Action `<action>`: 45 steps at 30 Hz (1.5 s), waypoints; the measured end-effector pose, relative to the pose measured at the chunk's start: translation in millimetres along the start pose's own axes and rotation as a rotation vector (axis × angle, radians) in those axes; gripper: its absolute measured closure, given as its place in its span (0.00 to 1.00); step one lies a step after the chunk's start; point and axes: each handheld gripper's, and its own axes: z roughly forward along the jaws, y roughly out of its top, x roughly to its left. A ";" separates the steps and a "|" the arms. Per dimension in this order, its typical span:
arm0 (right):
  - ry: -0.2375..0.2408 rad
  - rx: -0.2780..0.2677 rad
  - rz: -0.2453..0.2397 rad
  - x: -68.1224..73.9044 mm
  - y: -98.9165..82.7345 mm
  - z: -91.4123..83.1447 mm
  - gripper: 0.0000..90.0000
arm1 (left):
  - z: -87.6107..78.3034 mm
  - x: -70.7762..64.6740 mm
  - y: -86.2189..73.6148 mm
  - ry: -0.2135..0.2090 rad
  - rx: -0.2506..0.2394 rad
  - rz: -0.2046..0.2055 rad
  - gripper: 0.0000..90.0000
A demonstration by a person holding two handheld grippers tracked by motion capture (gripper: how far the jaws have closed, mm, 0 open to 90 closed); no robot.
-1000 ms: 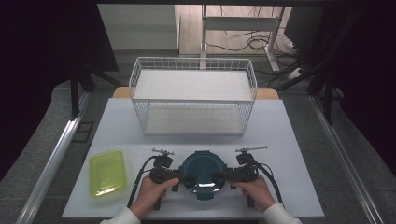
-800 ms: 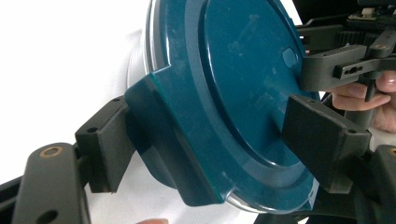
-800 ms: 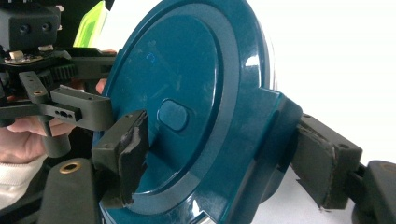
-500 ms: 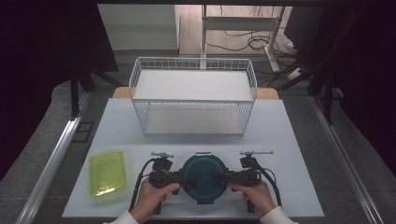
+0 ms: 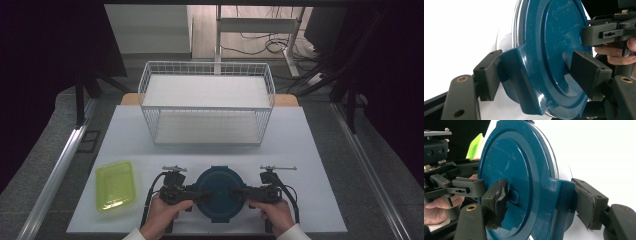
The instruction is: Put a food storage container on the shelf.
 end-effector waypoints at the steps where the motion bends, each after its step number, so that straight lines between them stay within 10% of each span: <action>1: 0.001 0.001 -0.001 0.0 -0.7 -0.7 0.35 | -0.5 -1.1 0.0 0.004 0.002 0.004 0.31; 45: -0.027 -0.053 -0.047 10.7 2.2 -5.6 0.35 | -7.7 -6.2 12.2 0.030 -0.030 0.005 0.37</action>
